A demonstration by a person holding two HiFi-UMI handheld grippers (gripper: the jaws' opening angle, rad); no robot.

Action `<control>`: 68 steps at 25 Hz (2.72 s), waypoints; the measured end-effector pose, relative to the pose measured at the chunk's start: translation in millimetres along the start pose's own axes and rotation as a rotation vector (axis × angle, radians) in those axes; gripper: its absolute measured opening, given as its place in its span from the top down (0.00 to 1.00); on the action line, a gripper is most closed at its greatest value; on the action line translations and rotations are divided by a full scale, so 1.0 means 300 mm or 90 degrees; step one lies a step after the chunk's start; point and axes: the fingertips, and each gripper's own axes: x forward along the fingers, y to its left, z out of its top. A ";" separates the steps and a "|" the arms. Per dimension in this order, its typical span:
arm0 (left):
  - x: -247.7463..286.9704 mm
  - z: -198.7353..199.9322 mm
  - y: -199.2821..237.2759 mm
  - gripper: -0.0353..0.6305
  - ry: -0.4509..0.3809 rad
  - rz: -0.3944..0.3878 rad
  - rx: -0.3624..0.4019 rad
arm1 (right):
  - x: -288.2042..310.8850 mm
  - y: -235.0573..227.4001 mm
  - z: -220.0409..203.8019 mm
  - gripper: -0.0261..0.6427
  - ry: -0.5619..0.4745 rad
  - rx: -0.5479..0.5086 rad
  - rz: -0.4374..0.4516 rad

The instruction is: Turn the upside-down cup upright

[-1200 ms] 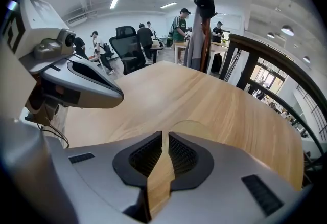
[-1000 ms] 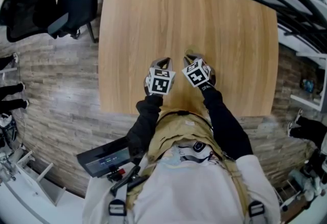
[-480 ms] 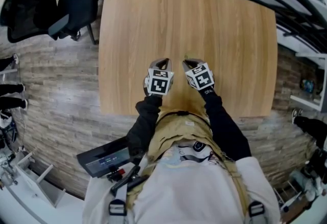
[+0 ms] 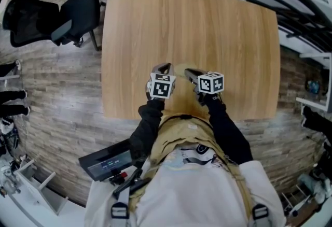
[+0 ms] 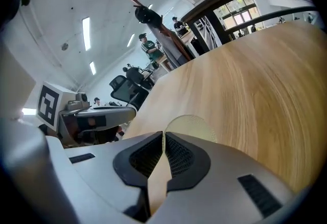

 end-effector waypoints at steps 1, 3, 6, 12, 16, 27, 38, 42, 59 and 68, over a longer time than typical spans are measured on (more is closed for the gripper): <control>-0.002 0.000 0.002 0.95 0.000 0.000 0.001 | -0.009 -0.012 -0.002 0.91 -0.003 0.002 -0.006; -0.003 0.000 0.004 0.95 0.000 0.001 0.003 | -0.023 -0.040 -0.002 0.91 -0.007 0.006 -0.024; -0.006 -0.006 -0.003 0.95 0.001 0.000 0.006 | -0.052 -0.102 -0.012 0.91 -0.012 0.035 -0.075; -0.020 -0.010 -0.016 0.95 -0.001 0.002 0.015 | -0.077 -0.178 -0.052 0.91 0.005 0.063 -0.136; -0.034 -0.015 -0.014 0.95 -0.003 0.004 0.020 | -0.070 -0.198 -0.063 0.90 0.015 0.066 -0.160; -0.071 -0.020 -0.023 0.95 -0.012 0.011 0.031 | -0.074 -0.205 -0.046 0.87 0.021 0.024 -0.194; -0.139 0.007 -0.047 0.95 -0.052 0.017 0.033 | -0.227 -0.141 0.032 0.77 -0.070 -0.050 -0.238; -0.178 0.023 -0.076 0.95 -0.075 0.016 0.037 | -0.329 -0.058 0.096 0.87 -0.143 -0.112 -0.240; -0.581 0.438 -0.246 0.95 -0.342 0.010 0.104 | -0.755 0.571 0.484 0.93 -0.428 -0.420 -0.235; -0.723 0.551 -0.353 0.95 -0.431 -0.009 0.137 | -0.896 0.678 0.534 0.93 -0.502 -0.444 -0.253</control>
